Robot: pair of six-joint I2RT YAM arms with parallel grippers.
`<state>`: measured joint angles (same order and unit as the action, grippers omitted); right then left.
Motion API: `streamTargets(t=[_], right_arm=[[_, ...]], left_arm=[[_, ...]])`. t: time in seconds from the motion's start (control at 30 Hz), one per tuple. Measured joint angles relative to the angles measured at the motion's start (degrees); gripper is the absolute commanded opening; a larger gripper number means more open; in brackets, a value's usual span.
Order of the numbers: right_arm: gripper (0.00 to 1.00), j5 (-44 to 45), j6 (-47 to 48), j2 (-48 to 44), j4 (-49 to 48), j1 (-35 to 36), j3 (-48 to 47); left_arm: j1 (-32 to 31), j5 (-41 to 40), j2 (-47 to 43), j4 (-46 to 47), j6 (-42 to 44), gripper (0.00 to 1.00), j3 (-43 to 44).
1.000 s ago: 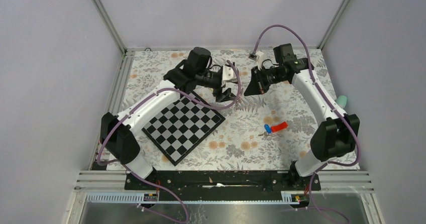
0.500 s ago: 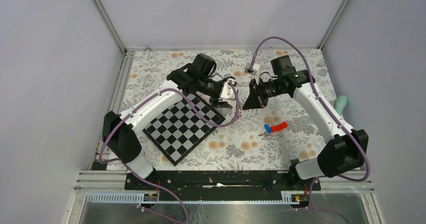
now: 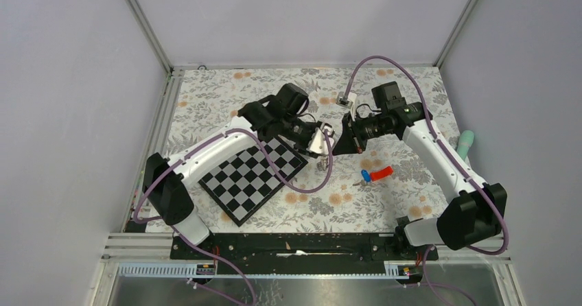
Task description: Put the keys on the keyring
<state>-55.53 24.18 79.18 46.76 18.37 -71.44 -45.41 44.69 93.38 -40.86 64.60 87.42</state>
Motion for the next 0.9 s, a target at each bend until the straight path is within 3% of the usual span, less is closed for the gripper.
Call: streamTargets(t=[0.17,0.5,0.6,0.73,0.9], right_arm=[[0.0,-0.2,0.0,-0.6,-0.7,0.0,1.2],[0.0,-0.7,0.0,-2.3,-1.0,0.0,2.2],[0.0,-0.8,0.0,-2.8,-1.0,0.0,2.5],[0.0,-0.8,-0.1,-3.0,-1.1,0.0,2.7],[0.0,-0.2,-0.3,-3.2,-1.2,0.0,2.8]], left_arm=[[-1.7,-0.9,0.0,0.0,0.1,0.44,0.0],[-2.9,-3.3,0.4,0.0,0.8,0.28,0.0],[-3.2,-3.4,0.6,0.0,1.0,0.2,0.0],[-3.6,-3.7,0.6,-0.4,1.0,0.01,0.1],[-3.7,-4.2,0.6,-0.7,0.8,0.0,0.1]])
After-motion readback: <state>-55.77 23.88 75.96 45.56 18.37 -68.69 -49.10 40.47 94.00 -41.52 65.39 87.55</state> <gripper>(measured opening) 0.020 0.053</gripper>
